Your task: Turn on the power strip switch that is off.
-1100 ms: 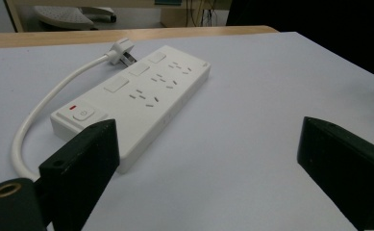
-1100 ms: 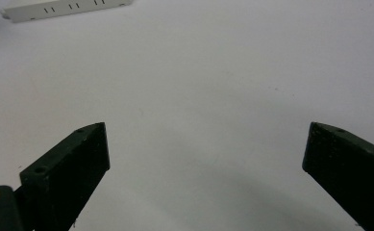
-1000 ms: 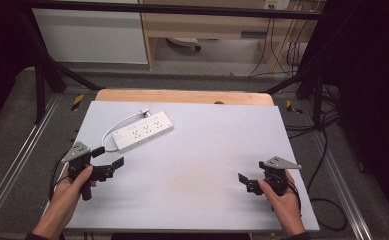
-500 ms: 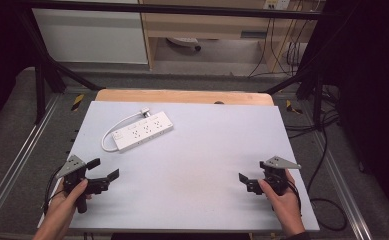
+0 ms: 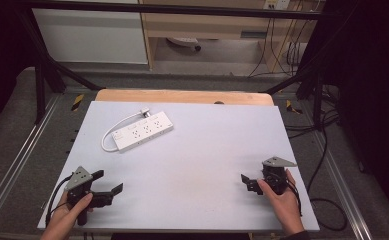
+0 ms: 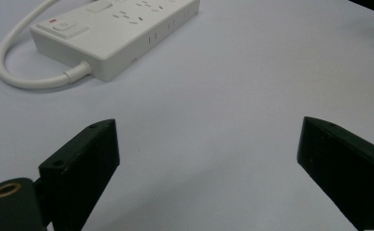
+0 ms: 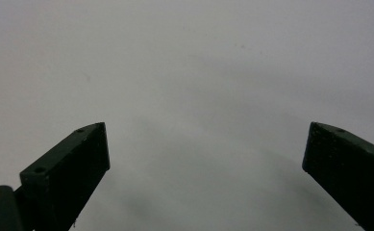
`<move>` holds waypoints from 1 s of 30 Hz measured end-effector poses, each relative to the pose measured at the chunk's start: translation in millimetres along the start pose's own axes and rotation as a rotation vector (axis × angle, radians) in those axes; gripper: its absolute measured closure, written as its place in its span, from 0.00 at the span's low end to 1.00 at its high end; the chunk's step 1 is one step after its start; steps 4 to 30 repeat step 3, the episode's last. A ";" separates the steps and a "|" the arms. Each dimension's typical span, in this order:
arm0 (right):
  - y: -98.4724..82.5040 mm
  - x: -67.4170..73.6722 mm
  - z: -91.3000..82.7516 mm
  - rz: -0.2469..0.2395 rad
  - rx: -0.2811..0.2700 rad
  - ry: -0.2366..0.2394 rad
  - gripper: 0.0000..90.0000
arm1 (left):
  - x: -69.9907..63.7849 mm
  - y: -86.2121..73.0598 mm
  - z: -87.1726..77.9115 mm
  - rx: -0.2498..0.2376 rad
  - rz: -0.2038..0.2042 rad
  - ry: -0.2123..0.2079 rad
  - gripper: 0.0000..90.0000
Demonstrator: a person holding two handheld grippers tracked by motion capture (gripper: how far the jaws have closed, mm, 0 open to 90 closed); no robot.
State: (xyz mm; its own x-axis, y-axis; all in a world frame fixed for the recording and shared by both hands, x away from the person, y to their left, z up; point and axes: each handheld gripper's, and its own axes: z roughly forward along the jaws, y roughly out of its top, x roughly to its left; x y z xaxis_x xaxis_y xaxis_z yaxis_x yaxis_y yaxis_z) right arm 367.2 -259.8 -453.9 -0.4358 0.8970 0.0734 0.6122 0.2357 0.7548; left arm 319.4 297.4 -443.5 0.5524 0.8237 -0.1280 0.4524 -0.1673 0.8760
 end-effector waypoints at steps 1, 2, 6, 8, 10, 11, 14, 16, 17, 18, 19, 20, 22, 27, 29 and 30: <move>-0.7 -0.2 2.4 -0.004 0.018 -0.013 0.03 | 1.6 0.2 0.5 0.001 -0.008 0.002 0.08; -1.7 -0.3 4.8 -0.002 0.045 -0.025 0.03 | 3.1 0.1 0.9 0.005 -0.011 0.009 0.08; -3.3 -0.9 8.0 0.003 0.073 -0.040 0.02 | 4.1 0.0 1.1 0.009 -0.012 0.019 0.08; -3.3 -0.9 8.0 0.003 0.073 -0.040 0.02 | 4.1 0.0 1.1 0.009 -0.012 0.019 0.08; -3.3 -0.9 8.0 0.003 0.073 -0.040 0.02 | 4.1 0.0 1.1 0.009 -0.012 0.019 0.08; -3.3 -0.9 8.0 0.003 0.073 -0.040 0.02 | 4.1 0.0 1.1 0.009 -0.012 0.019 0.08; -3.3 -0.9 8.0 0.003 0.073 -0.040 0.02 | 4.1 0.0 1.1 0.009 -0.012 0.019 0.08; -3.3 -0.9 8.0 0.003 0.073 -0.040 0.02 | 4.1 0.0 1.1 0.009 -0.012 0.019 0.08; -3.3 -0.9 8.0 0.003 0.073 -0.040 0.02 | 4.1 0.0 1.1 0.009 -0.012 0.019 0.08; -3.3 -0.9 8.0 0.003 0.073 -0.040 0.02 | 4.1 0.0 1.1 0.009 -0.012 0.019 0.08; -3.3 -0.9 8.0 0.003 0.073 -0.040 0.02 | 4.1 0.0 1.1 0.009 -0.012 0.019 0.08; -3.3 -0.9 8.0 0.003 0.073 -0.040 0.02 | 4.1 0.0 1.1 0.009 -0.012 0.019 0.08; -3.3 -0.9 8.0 0.003 0.073 -0.040 0.02 | 4.1 0.0 1.1 0.009 -0.012 0.019 0.08; -3.3 -0.9 8.0 0.003 0.073 -0.040 0.02 | 4.1 0.0 1.1 0.009 -0.012 0.019 0.08; -3.3 -0.9 8.0 0.003 0.073 -0.040 0.02 | 4.1 0.0 1.1 0.009 -0.012 0.019 0.08; -3.3 -0.9 8.0 0.003 0.073 -0.040 0.02 | 4.1 0.0 1.1 0.009 -0.012 0.019 0.08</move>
